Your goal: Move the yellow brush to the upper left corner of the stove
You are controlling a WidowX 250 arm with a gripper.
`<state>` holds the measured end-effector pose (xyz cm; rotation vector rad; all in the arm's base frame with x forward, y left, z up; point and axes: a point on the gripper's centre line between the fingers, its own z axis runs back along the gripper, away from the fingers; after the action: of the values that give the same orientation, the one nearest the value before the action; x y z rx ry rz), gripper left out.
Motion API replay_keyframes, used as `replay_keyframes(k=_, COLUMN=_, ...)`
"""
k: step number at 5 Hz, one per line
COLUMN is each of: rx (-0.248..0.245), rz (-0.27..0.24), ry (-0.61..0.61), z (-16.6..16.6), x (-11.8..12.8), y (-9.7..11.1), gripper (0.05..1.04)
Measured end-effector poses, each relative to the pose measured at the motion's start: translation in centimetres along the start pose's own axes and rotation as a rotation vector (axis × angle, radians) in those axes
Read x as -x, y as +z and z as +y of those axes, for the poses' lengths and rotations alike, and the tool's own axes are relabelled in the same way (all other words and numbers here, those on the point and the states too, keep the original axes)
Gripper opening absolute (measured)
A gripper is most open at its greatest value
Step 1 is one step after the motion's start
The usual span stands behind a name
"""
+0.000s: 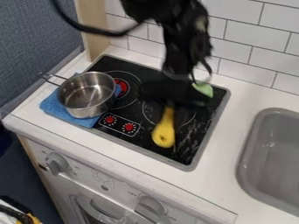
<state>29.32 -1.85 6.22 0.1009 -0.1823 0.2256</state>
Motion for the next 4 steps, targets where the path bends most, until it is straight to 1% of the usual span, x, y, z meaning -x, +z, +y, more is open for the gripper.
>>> replay_keyframes(k=1, rx=0.02, rz=-0.019, ry=-0.015, z=4.9, x=-3.7, y=1.7, gripper=0.336)
replay_keyframes(k=2, rx=0.07, rz=0.025, ry=-0.125, z=7.5, x=-7.6, y=-0.3, gripper=0.335)
replay_keyframes(k=3, rx=0.11, rz=0.044, ry=-0.178, z=11.7, x=-11.9, y=-3.6, gripper=0.335)
replay_keyframes(k=4, rx=0.141, rz=0.054, ry=-0.275, z=13.6, x=-14.1, y=-5.6, gripper=0.336)
